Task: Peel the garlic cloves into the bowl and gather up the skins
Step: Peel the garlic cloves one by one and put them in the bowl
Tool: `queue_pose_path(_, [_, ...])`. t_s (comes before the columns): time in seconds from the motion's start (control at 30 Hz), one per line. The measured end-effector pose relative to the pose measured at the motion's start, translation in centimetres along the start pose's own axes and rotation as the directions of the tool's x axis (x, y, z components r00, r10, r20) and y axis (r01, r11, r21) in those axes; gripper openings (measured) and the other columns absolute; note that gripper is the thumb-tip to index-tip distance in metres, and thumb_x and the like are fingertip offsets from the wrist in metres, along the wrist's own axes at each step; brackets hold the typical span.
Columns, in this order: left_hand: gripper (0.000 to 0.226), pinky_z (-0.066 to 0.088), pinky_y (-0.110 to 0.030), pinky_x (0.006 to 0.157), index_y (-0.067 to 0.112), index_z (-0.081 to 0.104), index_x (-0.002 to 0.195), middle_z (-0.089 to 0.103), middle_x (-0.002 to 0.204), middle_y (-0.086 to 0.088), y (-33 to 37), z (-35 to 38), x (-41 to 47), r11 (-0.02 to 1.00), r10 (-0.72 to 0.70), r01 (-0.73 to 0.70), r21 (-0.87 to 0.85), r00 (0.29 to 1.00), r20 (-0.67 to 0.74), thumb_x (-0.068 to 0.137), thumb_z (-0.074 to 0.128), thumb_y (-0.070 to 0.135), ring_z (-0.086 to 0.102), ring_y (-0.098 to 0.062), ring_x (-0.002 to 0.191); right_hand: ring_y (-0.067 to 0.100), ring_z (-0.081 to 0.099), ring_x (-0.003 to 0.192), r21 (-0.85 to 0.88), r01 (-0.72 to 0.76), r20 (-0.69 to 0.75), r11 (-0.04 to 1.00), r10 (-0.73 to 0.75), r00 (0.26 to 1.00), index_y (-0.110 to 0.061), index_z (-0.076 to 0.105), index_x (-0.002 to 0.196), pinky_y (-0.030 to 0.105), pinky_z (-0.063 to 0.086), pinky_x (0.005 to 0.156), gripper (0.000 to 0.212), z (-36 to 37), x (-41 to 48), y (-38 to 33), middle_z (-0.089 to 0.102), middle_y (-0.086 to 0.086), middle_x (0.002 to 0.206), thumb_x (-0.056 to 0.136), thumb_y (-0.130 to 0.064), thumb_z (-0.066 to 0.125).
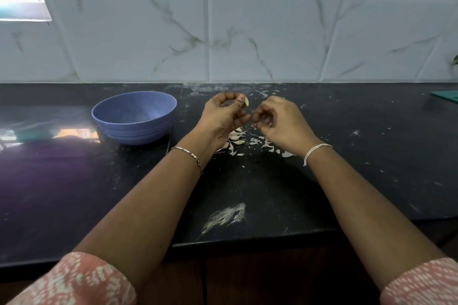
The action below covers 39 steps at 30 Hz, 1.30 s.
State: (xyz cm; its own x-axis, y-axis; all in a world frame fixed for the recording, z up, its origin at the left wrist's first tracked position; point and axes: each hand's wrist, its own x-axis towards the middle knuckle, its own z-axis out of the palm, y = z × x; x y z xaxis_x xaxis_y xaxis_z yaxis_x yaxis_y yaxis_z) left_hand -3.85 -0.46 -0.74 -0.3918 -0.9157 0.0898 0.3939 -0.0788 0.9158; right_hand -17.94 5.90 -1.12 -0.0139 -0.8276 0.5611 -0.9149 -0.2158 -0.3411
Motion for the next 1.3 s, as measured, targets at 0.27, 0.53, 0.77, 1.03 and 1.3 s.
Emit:
queue_pose_path(0.27, [0.007, 0.06, -0.028, 0.071, 0.004, 0.064, 0.09, 0.068, 0.081, -0.01, -0.1, 0.1, -0.3, 0.999, -0.038, 0.037, 0.012, 0.998, 0.055, 0.089, 0.064, -0.003, 0.065, -0.015, 0.07, 0.003, 0.065, 0.071, 0.49, -0.207, -0.138, 0.847, 0.31, 0.941, -0.02, 0.067, 0.088, 0.019, 0.056, 0.071, 0.014, -0.3, 0.2, -0.8, 0.07, -0.007, 0.083, 0.081, -0.012, 0.076])
queue_pose_path(0.53, [0.014, 0.06, -0.027, 0.066, 0.008, 0.067, 0.095, 0.068, 0.079, -0.008, -0.1, 0.8, -1.1, 0.991, -0.019, 0.008, 0.13, 0.997, 0.079, 0.084, 0.07, 0.0, 0.062, -0.015, 0.064, 0.007, 0.066, 0.077, 0.552, -0.203, -0.173, 0.809, 0.349, 0.921, -0.015, 0.069, 0.084, 0.02, 0.054, 0.073, 0.013, -0.1, 0.5, -0.4, 0.071, -0.004, 0.083, 0.078, -0.01, 0.079])
queue_pose_path(0.77, [0.008, 0.058, -0.024, 0.063, 0.005, 0.069, 0.096, 0.069, 0.087, -0.011, -0.4, 0.6, -1.0, 0.971, 0.034, -0.058, 0.234, 0.994, 0.102, 0.088, 0.068, 0.003, 0.064, -0.012, 0.066, 0.01, 0.067, 0.074, 0.572, -0.223, -0.169, 0.789, 0.38, 0.91, -0.021, 0.071, 0.076, 0.025, 0.056, 0.073, 0.017, -0.5, 0.5, -0.4, 0.074, 0.003, 0.082, 0.077, -0.007, 0.08])
queue_pose_path(1.03, [0.007, 0.057, -0.023, 0.061, 0.005, 0.069, 0.093, 0.067, 0.082, -0.009, -0.5, 0.7, -0.9, 0.933, 0.083, -0.121, 0.34, 0.989, 0.124, 0.088, 0.068, 0.0, 0.063, -0.013, 0.064, 0.013, 0.065, 0.065, 0.631, -0.288, -0.128, 0.721, 0.463, 0.877, -0.013, 0.071, 0.076, 0.028, 0.055, 0.064, 0.013, -0.5, 0.4, -0.4, 0.071, 0.005, 0.071, 0.072, -0.006, 0.082])
queue_pose_path(1.3, [0.009, 0.057, -0.028, 0.067, 0.008, 0.072, 0.096, 0.071, 0.083, -0.007, -1.1, 0.7, -0.6, 0.909, 0.107, -0.143, 0.391, 0.988, 0.112, 0.087, 0.07, 0.004, 0.066, -0.014, 0.07, 0.005, 0.062, 0.06, 0.641, -0.274, -0.131, 0.717, 0.454, 0.881, -0.012, 0.069, 0.072, 0.021, 0.05, 0.058, 0.016, -0.6, 0.3, -0.5, 0.068, 0.0, 0.067, 0.07, -0.002, 0.081])
